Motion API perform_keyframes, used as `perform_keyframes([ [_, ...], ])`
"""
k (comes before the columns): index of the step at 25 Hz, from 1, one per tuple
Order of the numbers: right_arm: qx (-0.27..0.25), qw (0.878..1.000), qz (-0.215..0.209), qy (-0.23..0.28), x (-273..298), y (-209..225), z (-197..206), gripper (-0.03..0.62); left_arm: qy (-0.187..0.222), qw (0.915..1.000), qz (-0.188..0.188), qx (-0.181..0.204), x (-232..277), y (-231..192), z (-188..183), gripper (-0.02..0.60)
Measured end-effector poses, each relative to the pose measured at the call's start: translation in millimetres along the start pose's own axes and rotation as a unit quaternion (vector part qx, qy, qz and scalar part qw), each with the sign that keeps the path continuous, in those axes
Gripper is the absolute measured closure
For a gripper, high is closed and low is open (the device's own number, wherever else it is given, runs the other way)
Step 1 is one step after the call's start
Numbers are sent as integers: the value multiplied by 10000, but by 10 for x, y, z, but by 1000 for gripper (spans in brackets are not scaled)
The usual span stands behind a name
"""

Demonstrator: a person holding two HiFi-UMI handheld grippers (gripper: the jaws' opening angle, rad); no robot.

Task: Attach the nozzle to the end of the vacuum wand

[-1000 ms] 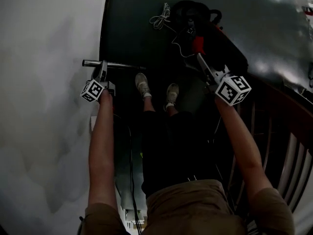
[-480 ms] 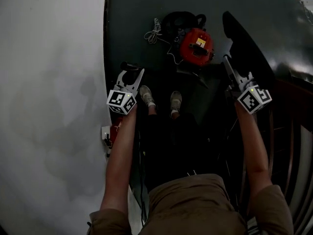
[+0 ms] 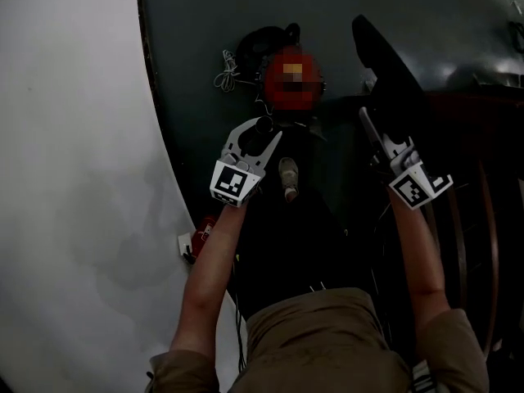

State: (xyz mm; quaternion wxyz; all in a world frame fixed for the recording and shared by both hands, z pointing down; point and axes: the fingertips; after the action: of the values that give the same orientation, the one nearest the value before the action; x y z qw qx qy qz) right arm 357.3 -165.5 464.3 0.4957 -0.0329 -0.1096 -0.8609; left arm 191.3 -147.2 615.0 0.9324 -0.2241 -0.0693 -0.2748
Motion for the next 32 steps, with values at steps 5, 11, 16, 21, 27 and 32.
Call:
perform_keyframes([
  [5, -20, 9989, 302, 351, -559, 103, -184, 422, -101, 9982, 420, 411, 318, 514, 43, 423],
  [11, 145, 9960, 687, 560, -827, 311, -386, 422, -323, 9932, 939, 616, 764, 872, 41, 423],
  [16, 343, 9941, 760, 690, -891, 269, -407, 422, -477, 9885, 1240, 724, 1011, 1227, 184, 423],
  [21, 410, 9971, 530, 367, -744, 157, -221, 422, -405, 9860, 1476, 666, 1208, 1553, 272, 423],
  [27, -68, 9962, 862, -117, -604, 49, -34, 424, -482, 9848, 1584, 522, 1298, 1630, 266, 422],
  [32, 2, 9933, 1152, -112, -609, 115, -41, 424, -508, 9851, 1594, 394, 1325, 1654, 256, 420],
])
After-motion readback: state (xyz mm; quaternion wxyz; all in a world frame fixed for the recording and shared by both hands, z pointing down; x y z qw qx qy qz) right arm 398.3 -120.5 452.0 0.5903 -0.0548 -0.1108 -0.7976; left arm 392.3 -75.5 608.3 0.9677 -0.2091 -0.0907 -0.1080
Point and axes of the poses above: the fingertips, and each gripper's own axes: x forward along the fingers, y to its right, z out of its underside, and after that the axes turned 12 degrees about -x, right-handed
